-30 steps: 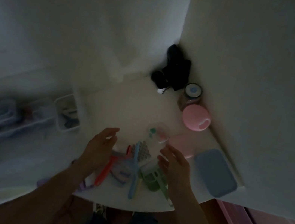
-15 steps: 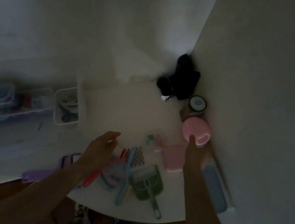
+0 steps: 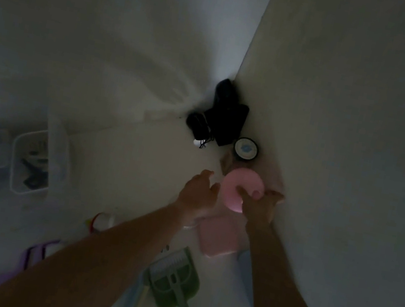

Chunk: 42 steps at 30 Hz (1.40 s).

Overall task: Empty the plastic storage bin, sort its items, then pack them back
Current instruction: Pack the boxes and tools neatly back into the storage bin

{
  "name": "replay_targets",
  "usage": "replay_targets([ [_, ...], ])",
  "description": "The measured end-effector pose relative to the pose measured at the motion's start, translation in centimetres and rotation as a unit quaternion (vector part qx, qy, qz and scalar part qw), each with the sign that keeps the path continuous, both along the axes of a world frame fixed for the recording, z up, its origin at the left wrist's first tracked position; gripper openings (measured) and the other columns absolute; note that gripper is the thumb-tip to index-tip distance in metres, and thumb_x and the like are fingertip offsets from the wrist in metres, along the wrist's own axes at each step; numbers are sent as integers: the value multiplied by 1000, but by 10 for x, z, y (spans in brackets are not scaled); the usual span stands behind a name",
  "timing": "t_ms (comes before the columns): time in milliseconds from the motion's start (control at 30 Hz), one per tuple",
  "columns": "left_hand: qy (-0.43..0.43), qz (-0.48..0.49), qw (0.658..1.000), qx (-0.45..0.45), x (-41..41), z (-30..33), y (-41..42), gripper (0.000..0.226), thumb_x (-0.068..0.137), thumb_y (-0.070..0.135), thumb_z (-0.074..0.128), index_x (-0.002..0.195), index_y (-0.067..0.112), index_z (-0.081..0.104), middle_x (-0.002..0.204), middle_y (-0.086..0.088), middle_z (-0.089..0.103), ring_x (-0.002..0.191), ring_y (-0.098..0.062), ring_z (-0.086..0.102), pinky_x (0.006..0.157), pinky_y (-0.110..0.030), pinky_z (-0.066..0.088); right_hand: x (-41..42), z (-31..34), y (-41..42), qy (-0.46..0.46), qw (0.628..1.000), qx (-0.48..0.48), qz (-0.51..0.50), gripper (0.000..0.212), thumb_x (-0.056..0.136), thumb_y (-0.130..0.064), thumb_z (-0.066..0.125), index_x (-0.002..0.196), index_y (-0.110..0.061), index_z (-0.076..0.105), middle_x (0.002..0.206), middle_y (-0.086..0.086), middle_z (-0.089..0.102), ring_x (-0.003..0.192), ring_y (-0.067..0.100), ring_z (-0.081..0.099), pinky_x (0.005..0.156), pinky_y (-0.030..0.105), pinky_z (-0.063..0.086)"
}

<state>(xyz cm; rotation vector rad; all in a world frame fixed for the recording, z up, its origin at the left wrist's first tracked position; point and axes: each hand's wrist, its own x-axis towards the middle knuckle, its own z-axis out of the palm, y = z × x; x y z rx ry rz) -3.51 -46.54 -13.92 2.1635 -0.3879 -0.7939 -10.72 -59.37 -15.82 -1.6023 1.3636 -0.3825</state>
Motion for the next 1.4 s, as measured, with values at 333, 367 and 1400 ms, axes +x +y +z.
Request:
replay_targets([
  [333,206,188,912,-300,5,128,122,61,67,48,80,120,32,55,106,-15,69,95,-30,71,83,-42,59,7,153,115,-224,954,177,94,61,77,-36,78,123,-12,45,131,7,54,106,25,65,66,37,61],
  [367,194,207,905,-318,9,141,148,57,74,38,81,123,28,54,104,-15,68,93,-27,71,84,-41,59,16,165,137,-241,944,187,126,63,74,-37,78,123,-12,47,130,6,56,106,25,66,65,35,61],
  [1400,175,404,881,-173,166,9,374,68,68,54,69,111,1,64,112,-14,68,103,-28,66,92,-45,54,122,86,376,46,874,-125,467,47,81,-18,74,126,-20,60,121,6,65,97,25,69,93,39,50],
])
